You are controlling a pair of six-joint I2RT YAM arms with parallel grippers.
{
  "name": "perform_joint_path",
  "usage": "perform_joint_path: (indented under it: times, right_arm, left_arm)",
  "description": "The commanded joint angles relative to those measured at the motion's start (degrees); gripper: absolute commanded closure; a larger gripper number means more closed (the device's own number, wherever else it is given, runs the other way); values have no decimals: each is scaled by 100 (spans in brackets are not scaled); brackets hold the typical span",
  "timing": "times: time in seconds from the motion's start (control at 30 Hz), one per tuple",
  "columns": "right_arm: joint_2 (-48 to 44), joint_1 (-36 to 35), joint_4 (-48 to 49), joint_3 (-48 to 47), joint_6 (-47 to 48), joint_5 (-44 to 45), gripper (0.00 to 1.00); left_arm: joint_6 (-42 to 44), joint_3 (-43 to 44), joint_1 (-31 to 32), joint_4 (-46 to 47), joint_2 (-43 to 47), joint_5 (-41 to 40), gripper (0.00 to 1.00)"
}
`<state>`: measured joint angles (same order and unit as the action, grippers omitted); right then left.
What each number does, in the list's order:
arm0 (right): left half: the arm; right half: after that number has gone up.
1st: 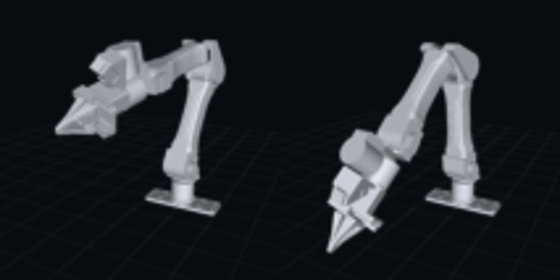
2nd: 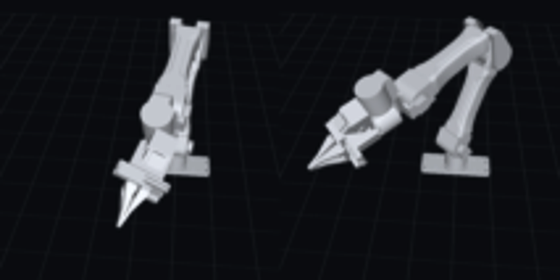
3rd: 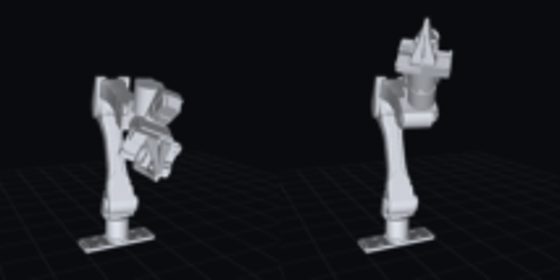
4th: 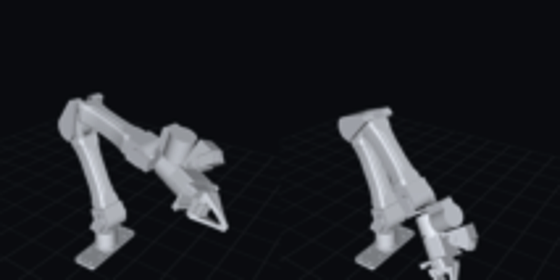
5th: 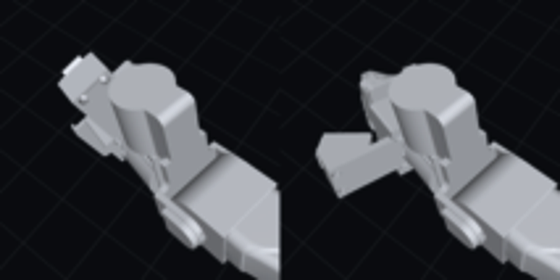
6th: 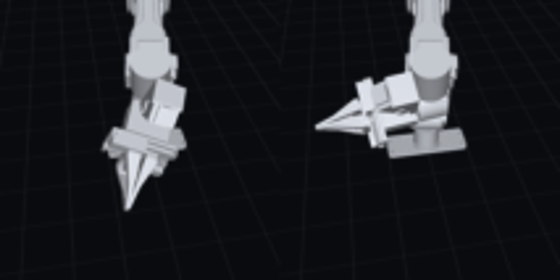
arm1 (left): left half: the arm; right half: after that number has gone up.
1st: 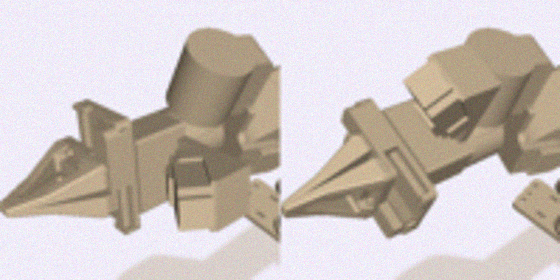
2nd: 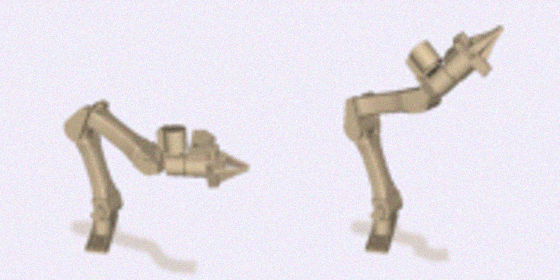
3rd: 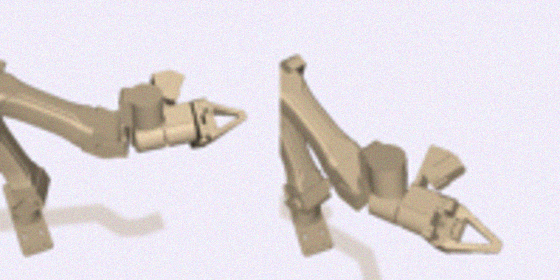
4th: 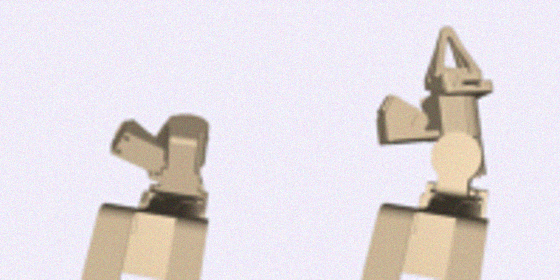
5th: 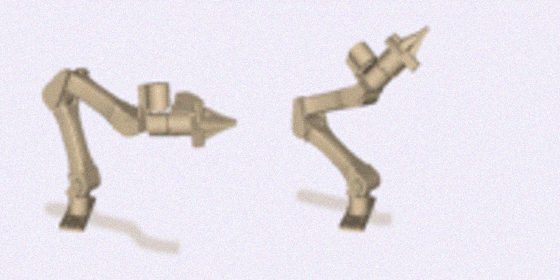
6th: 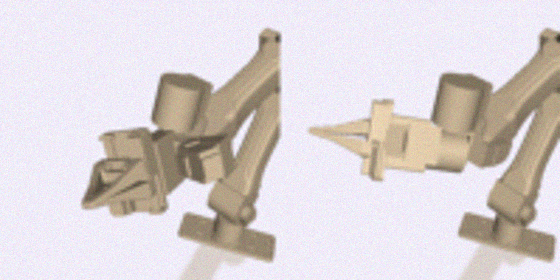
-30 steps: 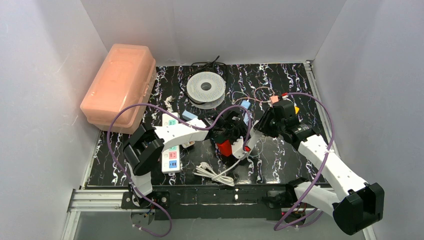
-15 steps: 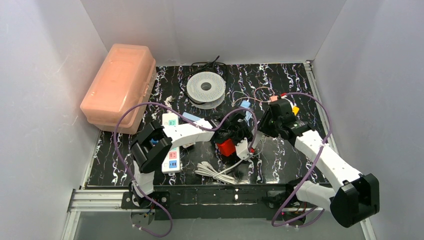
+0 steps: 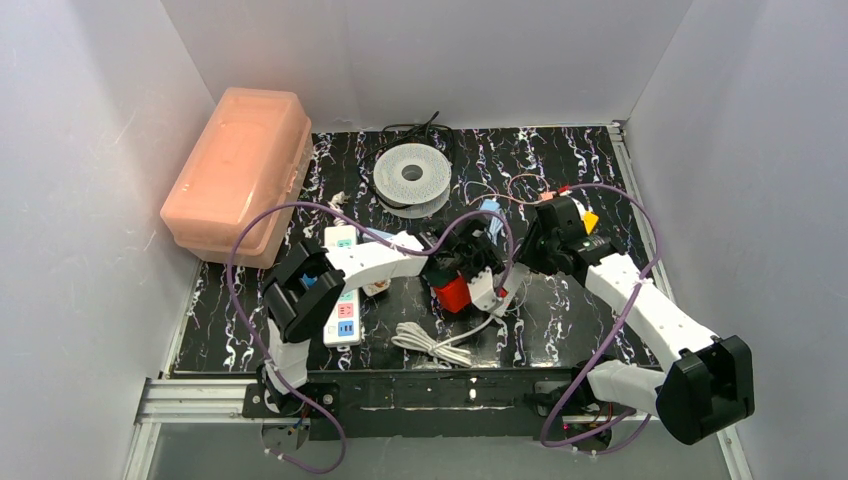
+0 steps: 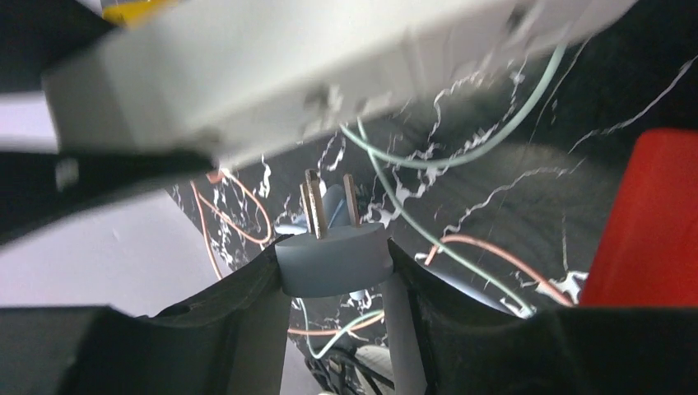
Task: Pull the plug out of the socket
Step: Remove the plug from the socket, then place the socket at the center of the board, then place the plug at the center of the board.
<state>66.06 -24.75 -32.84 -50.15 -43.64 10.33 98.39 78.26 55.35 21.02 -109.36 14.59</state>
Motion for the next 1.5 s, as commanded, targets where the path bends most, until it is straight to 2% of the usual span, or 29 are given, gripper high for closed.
perform_joint_path:
  times: [0.0, 0.33, 0.53, 0.77, 0.9, 1.0, 1.07, 1.1, 1.2, 1.27, 1.37, 1.47]
  right_arm:
    - [-148, 58, -78, 192, 224, 139, 99]
    - [-85, 85, -408, 368, 208, 256, 99]
    - [-432, 100, -607, 688, -117, 483, 99]
    - [-1301, 219, -464, 1335, -531, 433, 99]
    - [-1572, 274, -584, 1550, -726, 490, 99]
    - [-1885, 278, -557, 1749, -848, 478, 96]
    - [-2106, 278, -440, 1900, -894, 362, 82]
    - [-2202, 279, -361, 1970, -914, 294, 73]
    - [-2429, 279, -306, 2115, -1017, 289, 58]
    - [-2561, 278, -395, 2123, -1053, 368, 46]
    - [-2838, 278, -564, 2055, -1071, 506, 32]
    - [-3067, 280, -828, 1860, -1065, 714, 23]
  left_arm:
    - [136, 15, -389, -41, 157, 192, 100]
    - [367, -472, -900, 75, 748, 656, 100]
    - [338, -320, -1258, 189, 399, 546, 100]
    - [90, 191, -1634, 251, -312, 158, 100]
    - [209, 105, -1663, 116, -390, 149, 96]
    - [176, 32, -1652, 8, -418, 142, 87]
    - [47, 9, -1634, -148, -419, 157, 65]
    - [-28, 9, -1622, -259, -415, 165, 58]
    - [-196, 50, -1572, -322, -467, 147, 49]
    - [-399, 165, -1550, -277, -538, 102, 37]
    - [-909, 509, -1549, -279, -591, -25, 13]
    - [-1498, 962, -1549, -571, -545, -208, 8]
